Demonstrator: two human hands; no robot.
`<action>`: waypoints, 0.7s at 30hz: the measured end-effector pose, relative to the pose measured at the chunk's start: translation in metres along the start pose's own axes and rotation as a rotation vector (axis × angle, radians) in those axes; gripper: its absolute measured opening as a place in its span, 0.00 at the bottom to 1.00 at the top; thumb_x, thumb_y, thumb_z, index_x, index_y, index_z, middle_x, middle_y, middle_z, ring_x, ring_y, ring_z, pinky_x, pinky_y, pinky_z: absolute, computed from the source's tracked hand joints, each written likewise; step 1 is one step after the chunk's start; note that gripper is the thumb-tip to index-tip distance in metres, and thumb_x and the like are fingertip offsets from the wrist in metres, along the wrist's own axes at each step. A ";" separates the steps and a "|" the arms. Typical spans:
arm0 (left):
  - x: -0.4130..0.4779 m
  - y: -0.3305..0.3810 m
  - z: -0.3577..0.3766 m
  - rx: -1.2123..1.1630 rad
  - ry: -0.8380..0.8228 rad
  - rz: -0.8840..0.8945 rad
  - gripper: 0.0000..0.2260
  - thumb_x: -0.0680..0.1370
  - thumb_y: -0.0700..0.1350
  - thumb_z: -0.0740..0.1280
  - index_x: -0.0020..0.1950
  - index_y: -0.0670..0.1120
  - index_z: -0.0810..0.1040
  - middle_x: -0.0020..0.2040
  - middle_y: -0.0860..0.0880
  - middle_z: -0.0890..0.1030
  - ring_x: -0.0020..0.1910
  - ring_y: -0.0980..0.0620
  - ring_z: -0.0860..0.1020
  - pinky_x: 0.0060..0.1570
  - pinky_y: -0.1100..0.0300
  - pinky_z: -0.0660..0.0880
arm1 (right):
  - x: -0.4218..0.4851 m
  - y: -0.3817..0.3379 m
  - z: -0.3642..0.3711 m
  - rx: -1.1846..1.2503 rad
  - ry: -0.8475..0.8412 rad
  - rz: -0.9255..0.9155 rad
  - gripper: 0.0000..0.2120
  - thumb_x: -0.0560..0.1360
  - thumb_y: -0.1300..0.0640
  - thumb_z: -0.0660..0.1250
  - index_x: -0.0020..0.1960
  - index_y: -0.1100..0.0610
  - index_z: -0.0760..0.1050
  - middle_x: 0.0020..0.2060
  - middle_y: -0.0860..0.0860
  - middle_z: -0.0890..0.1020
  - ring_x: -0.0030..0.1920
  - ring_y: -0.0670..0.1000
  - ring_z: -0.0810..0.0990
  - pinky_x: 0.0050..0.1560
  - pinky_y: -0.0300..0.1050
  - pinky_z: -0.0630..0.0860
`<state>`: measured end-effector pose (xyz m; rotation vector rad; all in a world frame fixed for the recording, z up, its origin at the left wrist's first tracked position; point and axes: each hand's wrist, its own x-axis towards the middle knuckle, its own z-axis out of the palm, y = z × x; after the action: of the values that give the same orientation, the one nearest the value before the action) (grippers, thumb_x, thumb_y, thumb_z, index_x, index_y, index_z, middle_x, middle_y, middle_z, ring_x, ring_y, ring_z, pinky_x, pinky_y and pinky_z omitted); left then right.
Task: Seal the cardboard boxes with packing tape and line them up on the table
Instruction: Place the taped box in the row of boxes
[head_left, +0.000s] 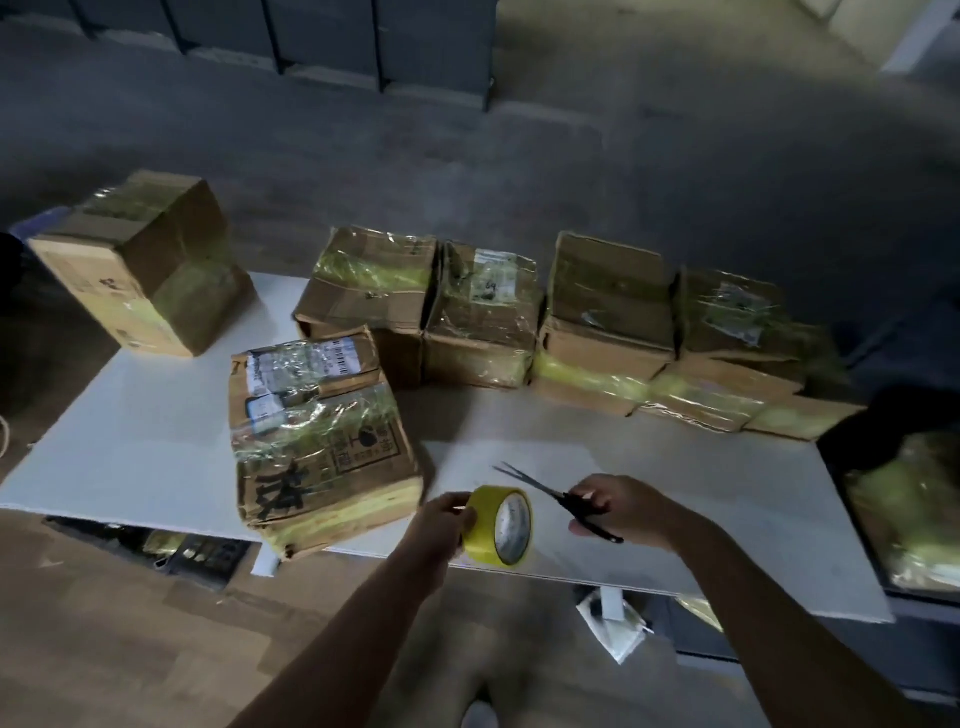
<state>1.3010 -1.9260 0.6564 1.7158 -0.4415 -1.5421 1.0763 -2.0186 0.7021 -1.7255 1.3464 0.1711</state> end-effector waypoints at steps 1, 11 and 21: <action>0.007 0.002 0.009 -0.017 -0.004 -0.021 0.12 0.79 0.31 0.60 0.58 0.41 0.77 0.41 0.45 0.77 0.35 0.51 0.71 0.35 0.61 0.65 | 0.001 0.011 0.004 -0.025 0.072 0.048 0.14 0.69 0.48 0.75 0.52 0.49 0.77 0.44 0.47 0.83 0.47 0.50 0.81 0.45 0.42 0.73; 0.053 0.013 0.060 0.249 0.160 0.054 0.12 0.78 0.38 0.62 0.59 0.40 0.80 0.55 0.42 0.81 0.49 0.44 0.77 0.49 0.56 0.74 | 0.026 0.047 0.046 -0.152 0.344 0.379 0.21 0.78 0.45 0.61 0.63 0.59 0.67 0.57 0.58 0.73 0.58 0.58 0.75 0.54 0.46 0.72; 0.067 0.018 0.059 0.281 0.184 -0.051 0.16 0.78 0.34 0.59 0.66 0.33 0.72 0.63 0.34 0.76 0.61 0.37 0.76 0.59 0.48 0.76 | 0.046 0.025 0.042 -0.084 0.353 0.289 0.22 0.80 0.53 0.59 0.71 0.60 0.62 0.62 0.60 0.74 0.63 0.60 0.73 0.60 0.49 0.70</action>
<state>1.2627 -2.0030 0.6261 2.0796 -0.5428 -1.3912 1.0912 -2.0208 0.6364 -1.6749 1.8719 0.0873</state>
